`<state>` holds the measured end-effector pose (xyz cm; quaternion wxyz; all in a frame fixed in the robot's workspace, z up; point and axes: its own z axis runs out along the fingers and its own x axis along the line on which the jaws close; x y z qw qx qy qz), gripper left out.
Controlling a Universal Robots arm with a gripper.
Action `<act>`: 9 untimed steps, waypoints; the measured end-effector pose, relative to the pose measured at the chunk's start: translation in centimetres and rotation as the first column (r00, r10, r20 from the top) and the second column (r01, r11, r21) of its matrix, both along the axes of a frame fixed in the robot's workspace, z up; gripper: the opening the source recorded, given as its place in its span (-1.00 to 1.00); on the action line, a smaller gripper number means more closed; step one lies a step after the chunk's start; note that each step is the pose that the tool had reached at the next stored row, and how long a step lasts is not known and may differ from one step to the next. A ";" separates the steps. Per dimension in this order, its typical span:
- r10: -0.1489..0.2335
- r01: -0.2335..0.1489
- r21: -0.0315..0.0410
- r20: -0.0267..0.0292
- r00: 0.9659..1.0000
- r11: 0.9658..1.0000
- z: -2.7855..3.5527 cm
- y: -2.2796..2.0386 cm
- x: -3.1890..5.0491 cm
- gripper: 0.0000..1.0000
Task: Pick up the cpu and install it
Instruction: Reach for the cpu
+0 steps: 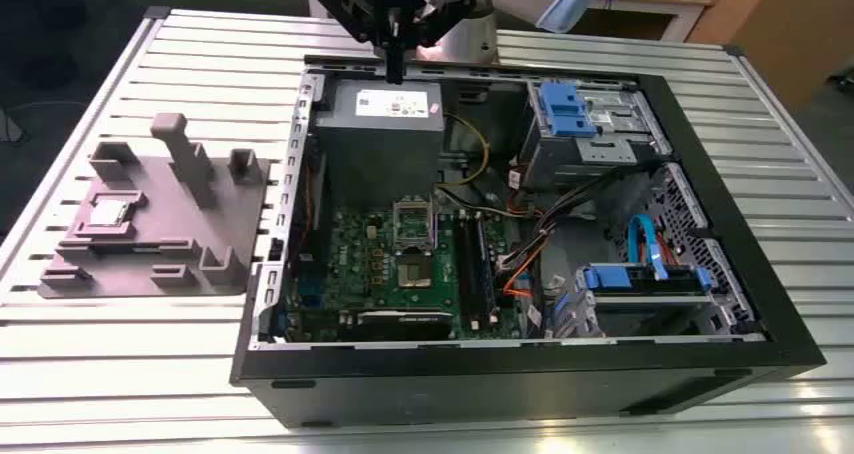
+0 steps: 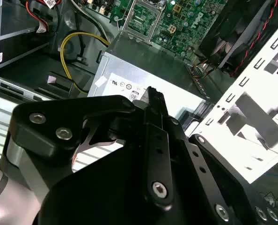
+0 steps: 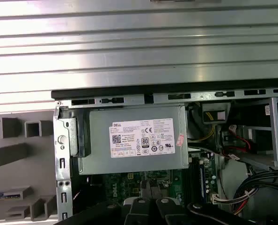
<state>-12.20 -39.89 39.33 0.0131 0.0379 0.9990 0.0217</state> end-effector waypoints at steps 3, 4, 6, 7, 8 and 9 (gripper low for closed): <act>0.000 0.000 0.000 0.000 1.000 1.000 0.00 0.00 0.00 -0.80; 0.000 0.000 0.000 0.000 1.000 1.000 0.00 0.00 0.00 -0.80; 0.000 0.000 0.000 0.000 1.000 1.000 0.00 0.00 0.00 -0.80; 0.000 0.000 0.000 0.000 1.000 1.000 0.00 0.00 0.00 -0.80; 0.000 0.000 0.000 0.000 1.000 1.000 0.00 0.00 0.00 -0.80; 0.000 0.000 0.000 0.000 1.000 1.000 0.00 0.00 0.00 -0.80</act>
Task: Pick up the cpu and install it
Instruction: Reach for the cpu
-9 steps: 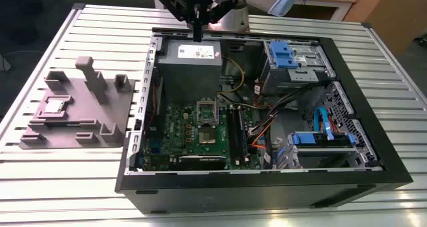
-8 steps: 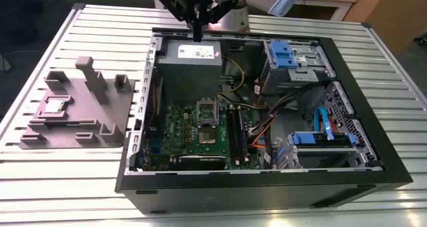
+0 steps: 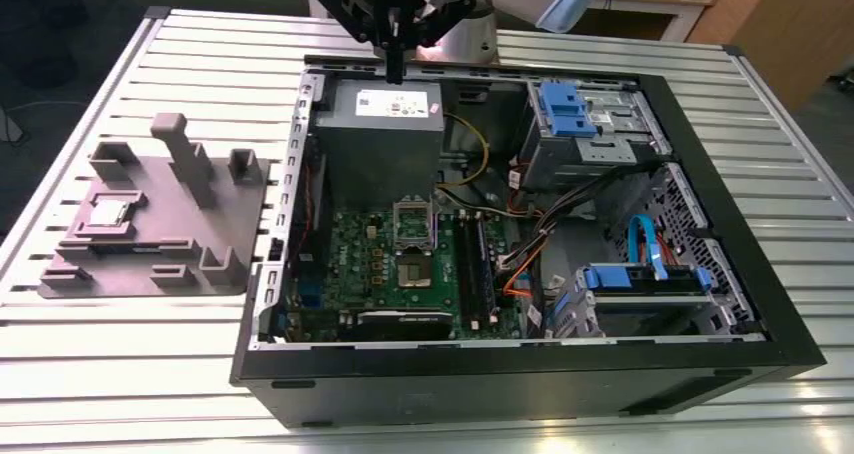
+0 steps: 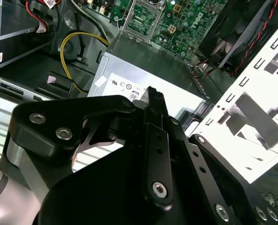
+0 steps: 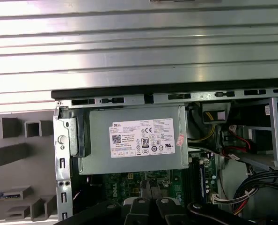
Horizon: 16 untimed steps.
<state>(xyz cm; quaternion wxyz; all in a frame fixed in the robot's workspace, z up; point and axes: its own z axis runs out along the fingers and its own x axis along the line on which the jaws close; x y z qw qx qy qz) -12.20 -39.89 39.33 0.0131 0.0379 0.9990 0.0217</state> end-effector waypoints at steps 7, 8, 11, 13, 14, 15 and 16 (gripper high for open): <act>0.000 0.000 0.000 0.000 1.000 1.000 0.00 0.00 -0.36 -0.80; 0.000 0.000 0.000 0.000 1.000 1.000 0.00 0.00 -0.45 -0.80; 0.000 0.000 0.000 0.000 1.000 1.000 0.00 0.00 -0.72 -0.80; 0.000 0.000 0.000 0.000 1.000 1.000 0.00 0.00 -0.90 -0.80; 0.000 0.000 0.000 0.000 1.000 1.000 0.00 0.00 -0.98 -0.80; 0.000 0.000 0.000 0.000 1.000 1.000 0.00 0.00 -1.07 -0.80; 0.000 0.000 0.000 0.000 1.000 1.000 0.00 0.00 -1.15 -0.80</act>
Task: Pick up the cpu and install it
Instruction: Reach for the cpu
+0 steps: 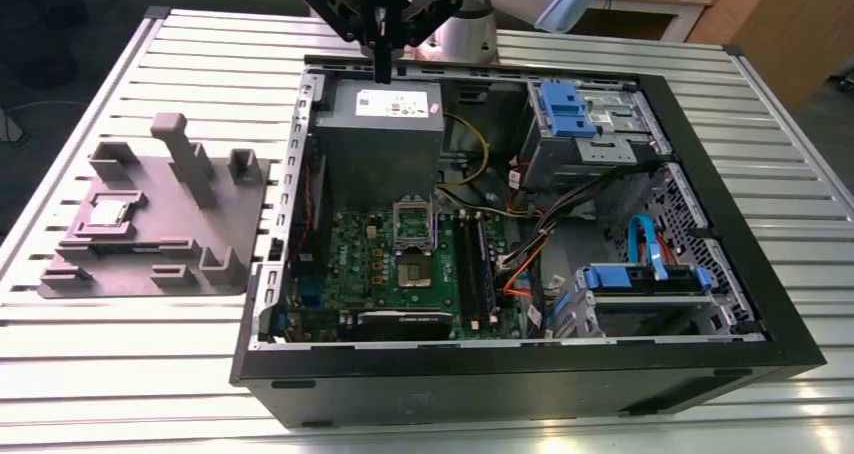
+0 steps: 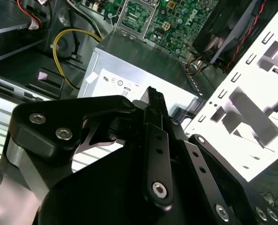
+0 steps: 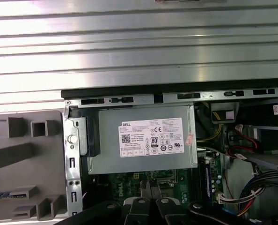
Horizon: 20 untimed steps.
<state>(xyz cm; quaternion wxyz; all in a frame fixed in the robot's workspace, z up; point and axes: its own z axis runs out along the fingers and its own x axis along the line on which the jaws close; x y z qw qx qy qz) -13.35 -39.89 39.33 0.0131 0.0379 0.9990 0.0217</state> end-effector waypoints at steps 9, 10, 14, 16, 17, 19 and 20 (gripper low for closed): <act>0.000 0.000 0.000 0.000 1.000 1.000 0.00 0.00 -0.80 -0.80; 0.000 0.000 0.000 0.000 1.000 1.000 0.00 0.00 -0.88 -0.80; 0.000 0.000 0.000 0.000 1.000 1.000 0.00 0.00 -1.22 -0.80; 0.000 0.000 0.000 0.000 1.000 1.000 0.00 0.00 -1.38 -0.80; 0.000 0.000 0.000 0.000 1.000 1.000 0.00 0.00 -1.46 -0.80; 0.000 0.000 0.000 0.000 1.000 1.000 0.00 0.00 -1.62 -0.80; 0.000 0.000 0.000 0.000 1.000 1.000 0.00 0.00 -1.70 -0.80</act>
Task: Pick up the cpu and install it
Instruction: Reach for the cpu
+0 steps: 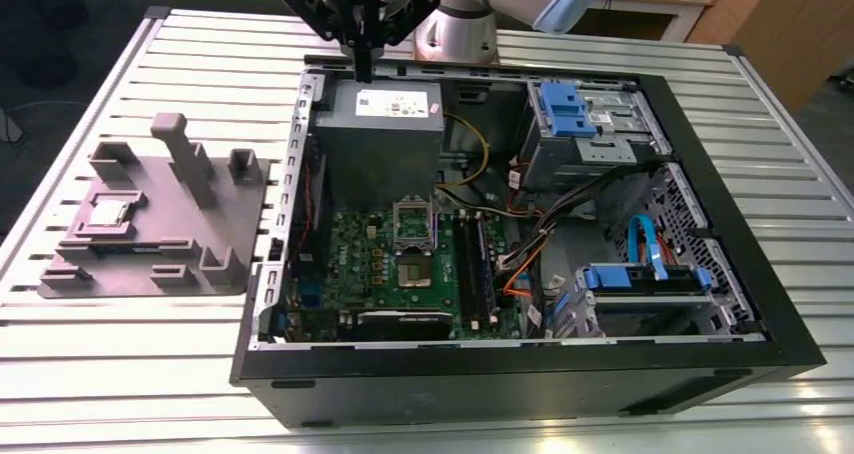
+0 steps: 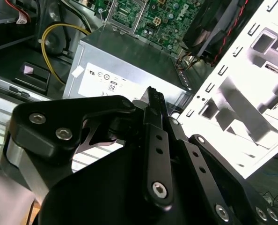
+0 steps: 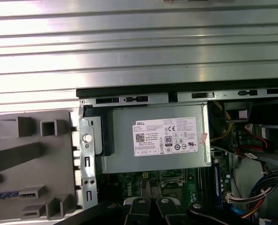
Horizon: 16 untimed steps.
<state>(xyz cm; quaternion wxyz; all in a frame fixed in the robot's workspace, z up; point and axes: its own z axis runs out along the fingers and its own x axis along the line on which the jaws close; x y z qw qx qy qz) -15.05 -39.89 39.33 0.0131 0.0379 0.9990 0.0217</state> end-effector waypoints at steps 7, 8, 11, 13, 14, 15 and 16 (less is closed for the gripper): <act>0.000 0.000 0.000 0.000 1.000 1.000 0.00 0.00 -0.52 -0.80; 0.000 0.000 0.000 0.000 1.000 1.000 0.00 0.00 -0.59 -0.80; 0.000 0.000 0.000 0.000 1.000 1.000 0.00 0.00 -0.75 -0.80; 0.000 0.000 0.000 0.000 1.000 1.000 0.00 0.00 -0.83 -0.80; 0.000 0.000 0.000 0.000 1.000 1.000 0.00 0.00 -0.87 -0.80; 0.000 0.000 0.000 0.000 1.000 1.000 -0.01 0.00 -0.91 -0.80; 0.000 0.000 0.000 0.000 1.000 1.000 0.00 0.00 -0.95 -0.80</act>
